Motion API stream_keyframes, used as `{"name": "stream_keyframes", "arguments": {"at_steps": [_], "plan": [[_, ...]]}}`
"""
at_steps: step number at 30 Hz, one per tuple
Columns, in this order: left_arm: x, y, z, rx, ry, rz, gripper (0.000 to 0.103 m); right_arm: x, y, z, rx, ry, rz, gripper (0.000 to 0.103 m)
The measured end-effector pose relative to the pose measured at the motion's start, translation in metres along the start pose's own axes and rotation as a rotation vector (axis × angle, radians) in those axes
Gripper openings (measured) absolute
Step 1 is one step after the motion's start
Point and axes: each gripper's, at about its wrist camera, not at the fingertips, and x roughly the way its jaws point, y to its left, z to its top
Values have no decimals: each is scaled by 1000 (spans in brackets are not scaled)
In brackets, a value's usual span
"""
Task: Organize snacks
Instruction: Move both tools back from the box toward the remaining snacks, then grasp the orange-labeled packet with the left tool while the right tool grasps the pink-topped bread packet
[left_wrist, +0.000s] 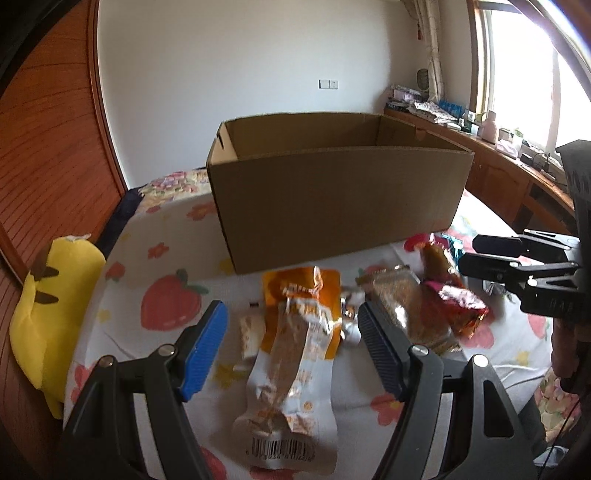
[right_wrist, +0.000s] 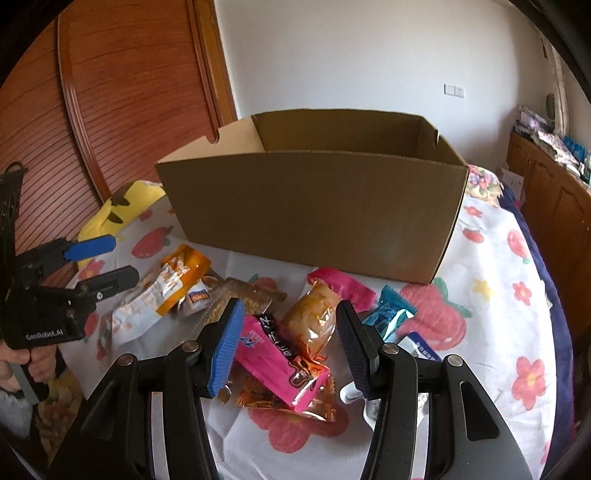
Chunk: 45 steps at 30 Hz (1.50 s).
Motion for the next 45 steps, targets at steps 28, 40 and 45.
{"name": "stream_keyframes", "arguments": {"at_steps": [28, 40, 45], "plan": [[22, 5, -27, -29, 75, -13, 74, 44, -16, 2, 79, 98, -11, 52], [32, 3, -26, -18, 111, -17, 74, 63, -24, -2, 114, 140, -19, 54], [43, 2, -25, -10, 151, -11, 74, 69, -13, -2, 81, 146, -53, 54]]}}
